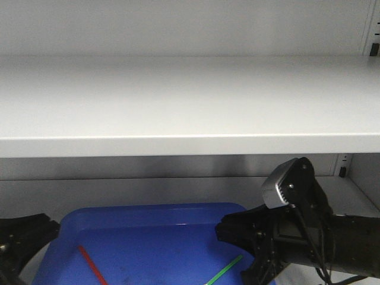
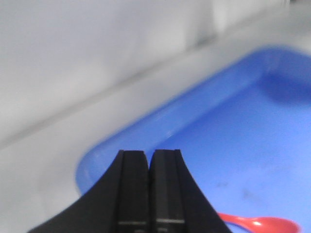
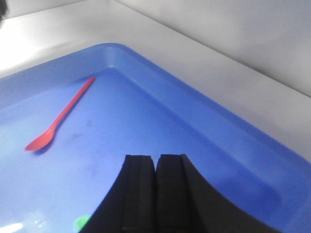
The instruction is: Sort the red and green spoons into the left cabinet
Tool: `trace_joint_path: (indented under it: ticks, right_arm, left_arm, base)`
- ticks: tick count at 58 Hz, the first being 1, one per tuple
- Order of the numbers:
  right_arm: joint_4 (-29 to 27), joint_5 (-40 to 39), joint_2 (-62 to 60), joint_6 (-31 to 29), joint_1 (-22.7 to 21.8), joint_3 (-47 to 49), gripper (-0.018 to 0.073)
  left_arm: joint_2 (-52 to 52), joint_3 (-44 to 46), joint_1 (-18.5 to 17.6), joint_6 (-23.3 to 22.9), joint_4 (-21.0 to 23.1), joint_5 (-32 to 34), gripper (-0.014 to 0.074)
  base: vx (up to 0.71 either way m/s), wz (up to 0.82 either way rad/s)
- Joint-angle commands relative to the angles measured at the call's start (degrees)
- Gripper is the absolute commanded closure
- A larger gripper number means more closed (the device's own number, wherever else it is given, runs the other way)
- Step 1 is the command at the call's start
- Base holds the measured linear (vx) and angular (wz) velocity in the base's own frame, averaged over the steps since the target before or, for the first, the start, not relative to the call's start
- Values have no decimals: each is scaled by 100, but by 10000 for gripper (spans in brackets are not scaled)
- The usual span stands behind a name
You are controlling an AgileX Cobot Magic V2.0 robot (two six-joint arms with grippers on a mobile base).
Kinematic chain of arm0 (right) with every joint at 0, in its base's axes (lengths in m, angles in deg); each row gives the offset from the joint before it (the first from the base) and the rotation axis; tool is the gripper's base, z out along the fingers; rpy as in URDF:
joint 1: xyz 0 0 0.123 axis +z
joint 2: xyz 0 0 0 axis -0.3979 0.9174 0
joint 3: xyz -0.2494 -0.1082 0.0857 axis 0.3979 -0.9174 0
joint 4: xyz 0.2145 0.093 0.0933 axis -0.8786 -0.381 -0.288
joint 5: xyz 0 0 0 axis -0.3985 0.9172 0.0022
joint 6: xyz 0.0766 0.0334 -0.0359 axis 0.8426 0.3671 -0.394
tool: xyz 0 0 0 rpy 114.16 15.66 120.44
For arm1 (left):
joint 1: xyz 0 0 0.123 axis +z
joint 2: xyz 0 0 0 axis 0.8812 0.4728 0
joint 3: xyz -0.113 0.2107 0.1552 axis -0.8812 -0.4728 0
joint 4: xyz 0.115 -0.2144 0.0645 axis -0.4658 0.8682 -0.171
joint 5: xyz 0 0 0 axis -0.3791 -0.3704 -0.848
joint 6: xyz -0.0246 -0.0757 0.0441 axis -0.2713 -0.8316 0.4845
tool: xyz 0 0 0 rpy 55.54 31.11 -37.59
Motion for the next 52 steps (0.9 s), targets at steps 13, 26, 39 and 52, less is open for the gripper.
trace_joint_path:
  ticks: [13, 26, 39, 52]
  right_arm:
    - [491, 111, -814, 813, -7, 193, 562]
    - [444, 778, -903, 905, -7, 193, 562]
    - [444, 949, -903, 905, -7, 193, 562]
    - [444, 949, -903, 905, -7, 193, 562]
  left_arm:
    - [-1700, -648, -48, -296, 155, 37, 600]
    - [-2212, -715, -48, -291, 155, 93, 600]
    - [-2252, -715, -48, -291, 155, 93, 600]
    - [-2252, -715, -48, -291, 155, 93, 600]
  base:
    - [0, 0]
    - [0, 0]
    - [0, 0]
    - [0, 0]
